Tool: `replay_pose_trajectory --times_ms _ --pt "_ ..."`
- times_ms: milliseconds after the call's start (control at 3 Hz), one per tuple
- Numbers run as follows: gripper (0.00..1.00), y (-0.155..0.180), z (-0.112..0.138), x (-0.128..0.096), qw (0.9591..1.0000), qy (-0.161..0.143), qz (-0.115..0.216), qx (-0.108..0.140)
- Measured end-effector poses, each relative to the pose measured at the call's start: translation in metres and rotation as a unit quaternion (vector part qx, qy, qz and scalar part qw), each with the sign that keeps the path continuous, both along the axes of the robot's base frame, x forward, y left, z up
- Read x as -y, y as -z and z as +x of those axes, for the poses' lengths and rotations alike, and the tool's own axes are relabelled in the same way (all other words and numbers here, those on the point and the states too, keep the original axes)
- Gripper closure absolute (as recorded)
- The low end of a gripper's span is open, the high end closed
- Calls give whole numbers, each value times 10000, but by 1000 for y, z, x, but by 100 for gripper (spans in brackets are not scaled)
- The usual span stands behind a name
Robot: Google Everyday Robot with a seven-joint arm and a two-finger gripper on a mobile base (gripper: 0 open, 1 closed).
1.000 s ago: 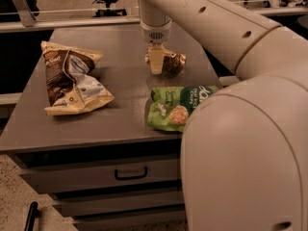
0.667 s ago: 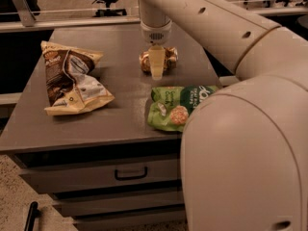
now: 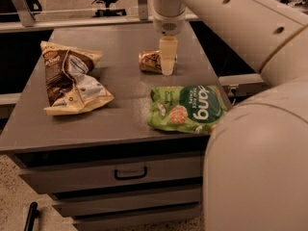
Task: Knock orange can over
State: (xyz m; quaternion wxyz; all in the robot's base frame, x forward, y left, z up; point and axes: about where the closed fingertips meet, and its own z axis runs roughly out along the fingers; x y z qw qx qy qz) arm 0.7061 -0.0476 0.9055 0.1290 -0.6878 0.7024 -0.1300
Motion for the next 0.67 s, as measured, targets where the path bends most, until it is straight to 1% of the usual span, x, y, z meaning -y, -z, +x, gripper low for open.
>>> replay_pose_trajectory --times_ms 333,667 --pt "0 -41 -16 49 9979 510 85 377" --pt "0 -46 -19 53 9975 562 104 423"
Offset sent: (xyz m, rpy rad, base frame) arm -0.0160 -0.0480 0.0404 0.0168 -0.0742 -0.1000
